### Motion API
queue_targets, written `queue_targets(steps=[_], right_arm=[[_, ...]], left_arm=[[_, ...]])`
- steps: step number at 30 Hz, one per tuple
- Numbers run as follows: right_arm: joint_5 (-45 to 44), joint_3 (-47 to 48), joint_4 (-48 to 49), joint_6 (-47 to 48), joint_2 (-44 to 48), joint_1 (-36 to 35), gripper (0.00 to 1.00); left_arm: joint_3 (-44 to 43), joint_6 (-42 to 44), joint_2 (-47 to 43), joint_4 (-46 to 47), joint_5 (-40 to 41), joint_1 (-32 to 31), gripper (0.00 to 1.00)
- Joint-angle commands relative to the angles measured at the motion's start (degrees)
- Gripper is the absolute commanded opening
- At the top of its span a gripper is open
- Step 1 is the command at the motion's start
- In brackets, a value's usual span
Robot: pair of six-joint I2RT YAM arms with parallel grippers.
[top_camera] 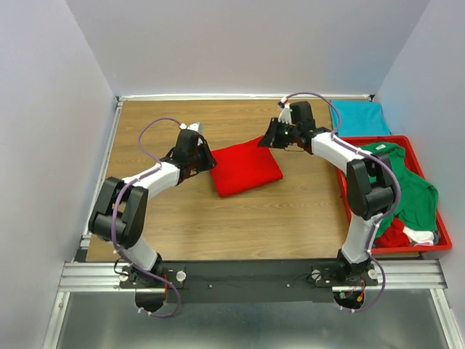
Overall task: Fold and stack the t-shirts
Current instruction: Fold the tshirt
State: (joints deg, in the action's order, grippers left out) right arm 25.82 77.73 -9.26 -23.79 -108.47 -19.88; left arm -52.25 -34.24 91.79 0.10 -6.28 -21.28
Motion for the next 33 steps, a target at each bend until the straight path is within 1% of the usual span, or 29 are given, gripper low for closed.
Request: queue_targets(steps=[1, 2, 3, 5, 6, 9, 10, 13, 16, 19, 20, 21, 22, 23, 24, 25, 26, 27, 28, 29, 30, 31, 32, 33], right_arm=[[14.1, 0.2, 18.6, -10.6, -4.7, 3.4, 0.25], [14.9, 0.7, 22.2, -13.1, -7.7, 3.5, 0.27], [15.6, 1.4, 23.9, -14.4, -7.7, 3.8, 0.28], [18.6, 2.7, 28.7, -18.1, -12.7, 4.8, 0.31], [19.5, 3.5, 32.1, -21.7, -16.6, 5.2, 0.32], [19.7, 5.1, 35.8, -25.1, -22.0, 6.6, 0.33], [19.4, 5.1, 36.6, -25.3, -24.7, 7.0, 0.33], [18.9, 6.0, 36.6, -24.9, -28.0, 7.7, 0.33], [18.6, 5.4, 36.6, -25.0, -28.6, 8.1, 0.33], [18.6, 3.3, 36.5, -24.5, -24.7, 8.3, 0.36], [18.8, 2.3, 36.5, -24.4, -23.2, 8.4, 0.36], [18.8, 1.4, 36.6, -24.3, -19.4, 8.3, 0.39], [19.3, -1.2, 36.6, -24.2, -17.3, 8.4, 0.4], [19.5, -2.6, 36.6, -24.2, -15.4, 8.4, 0.4], [20.0, -4.2, 36.6, -24.1, -11.1, 8.3, 0.43], [20.7, -6.2, 36.8, -24.0, -9.2, 8.2, 0.43], [22.4, -10.5, 37.1, -23.9, -7.0, 8.2, 0.44], [23.3, -13.1, 38.7, -24.0, -5.2, 8.2, 0.46], [24.4, -15.6, 39.8, -24.5, -1.8, 8.1, 0.47], [27.0, -20.2, 41.6, -25.2, -0.5, 8.0, 0.47], [28.7, -22.3, 42.4, -25.6, 1.8, 7.8, 0.47], [29.2, -26.2, 43.3, -25.8, 2.9, 7.6, 0.47], [29.2, -26.2, 43.8, -25.6, 4.0, 7.3, 0.47], [29.0, -29.2, 43.8, -24.6, 4.9, 7.2, 0.47]], left_arm=[[-2.6, -4.6, 4.3, 11.6, -7.4, 2.9, 0.32], [-3.9, -5.0, 7.1, 12.8, -8.0, 3.3, 0.32], [-3.9, -5.5, 8.3, 12.8, -8.6, 4.0, 0.32], [-5.1, -6.7, 11.8, 15.2, -9.9, 6.0, 0.3], [-6.0, -7.0, 13.1, 16.3, -10.3, 6.3, 0.3], [-8.6, -6.9, 18.1, 15.7, -10.9, 7.1, 0.29], [-8.7, -7.2, 18.9, 15.8, -11.4, 7.3, 0.28], [-8.6, -7.9, 21.0, 16.8, -11.4, 8.8, 0.28], [-10.1, -7.9, 22.5, 16.6, -11.8, 10.4, 0.28], [-13.6, -6.5, 23.0, 14.5, -12.5, 11.0, 0.29], [-14.6, -5.4, 22.3, 13.5, -12.4, 11.0, 0.32], [-15.5, -4.9, 21.4, 12.5, -12.3, 11.1, 0.33], [-15.7, -4.4, 20.2, 11.8, -12.4, 11.0, 0.34], [-15.1, -4.4, 18.6, 11.8, -13.0, 10.8, 0.38], [-12.9, -4.4, 14.7, 11.8, -13.0, 10.6, 0.4], [-11.3, -4.5, 12.2, 11.9, -13.1, 10.3, 0.41], [-9.4, -4.8, 7.0, 11.9, -12.4, 9.2, 0.43], [-7.2, -5.0, 4.4, 12.5, -12.3, 8.4, 0.43], [-2.2, -5.2, 1.8, 13.9, -12.5, 7.6, 0.43], [2.7, -5.9, -2.3, 15.0, -13.0, 5.5, 0.43], [5.1, -6.9, -3.9, 15.6, -13.1, 4.3, 0.42], [7.3, -7.3, -6.2, 16.2, -13.7, 2.0, 0.38], [9.8, -7.9, -6.3, 16.9, -13.8, 1.9, 0.36], [13.4, -8.3, -7.5, 18.0, -13.7, 0.1, 0.35]])
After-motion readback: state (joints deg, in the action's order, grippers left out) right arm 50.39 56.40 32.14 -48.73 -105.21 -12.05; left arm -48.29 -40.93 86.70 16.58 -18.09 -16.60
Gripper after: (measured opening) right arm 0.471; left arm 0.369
